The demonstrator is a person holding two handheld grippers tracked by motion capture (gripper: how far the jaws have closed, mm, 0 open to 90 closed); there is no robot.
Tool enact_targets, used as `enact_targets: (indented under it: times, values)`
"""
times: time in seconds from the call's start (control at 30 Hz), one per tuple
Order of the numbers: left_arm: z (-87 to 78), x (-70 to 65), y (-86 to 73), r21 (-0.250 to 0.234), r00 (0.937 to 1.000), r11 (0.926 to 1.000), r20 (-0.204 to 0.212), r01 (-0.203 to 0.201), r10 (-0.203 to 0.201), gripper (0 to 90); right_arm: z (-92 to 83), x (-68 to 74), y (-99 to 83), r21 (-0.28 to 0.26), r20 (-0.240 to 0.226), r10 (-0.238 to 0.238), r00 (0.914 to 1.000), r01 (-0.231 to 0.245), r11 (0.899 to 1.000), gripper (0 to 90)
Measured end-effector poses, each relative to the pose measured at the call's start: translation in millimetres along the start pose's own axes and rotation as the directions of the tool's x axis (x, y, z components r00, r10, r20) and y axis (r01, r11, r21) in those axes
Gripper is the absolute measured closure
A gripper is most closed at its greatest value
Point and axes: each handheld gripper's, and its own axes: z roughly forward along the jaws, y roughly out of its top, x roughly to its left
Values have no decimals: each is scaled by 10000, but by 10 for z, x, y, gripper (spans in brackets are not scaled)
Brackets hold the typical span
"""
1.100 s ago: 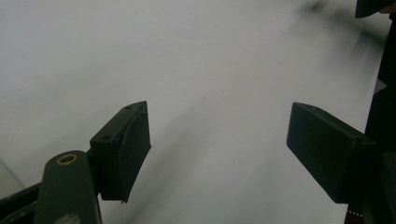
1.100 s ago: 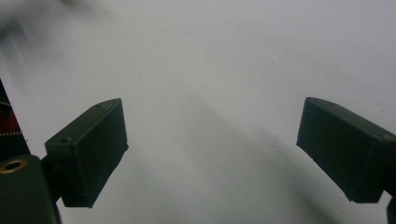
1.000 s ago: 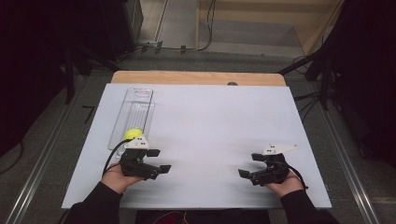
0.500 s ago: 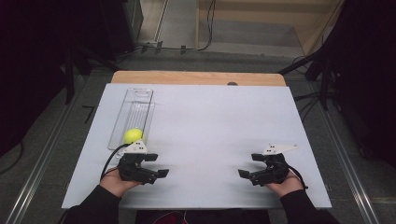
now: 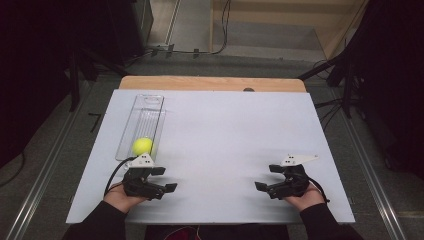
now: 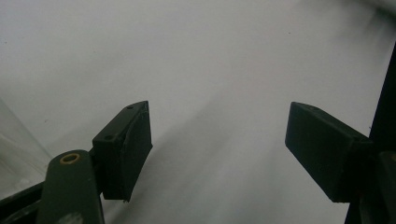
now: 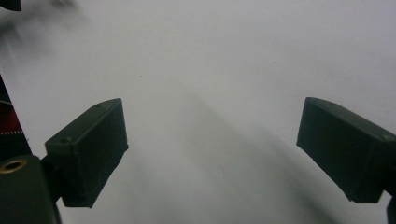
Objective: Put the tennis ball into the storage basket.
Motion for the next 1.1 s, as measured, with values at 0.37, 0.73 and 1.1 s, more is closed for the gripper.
enact_targets:
  times: [0.37, 0.73, 1.1]
  values:
    - [-20, 32, -17, -99, 9998, 9998, -132, 164, -166, 231, 1, 0, 0, 10, -3, 1, 10000, -1, 10000, 68]
    - [-14, 38, -23, -27, 9998, 9999, -135, 154, -154, 231, 1, 1, -1, 6, 1, -8, 10000, 8, 10000, 68]
    - [-15, 41, -26, 5, 9998, 9999, -153, 140, -140, 231, 2, 2, -1, 16, 8, -12, 10000, 12, 10000, 68]
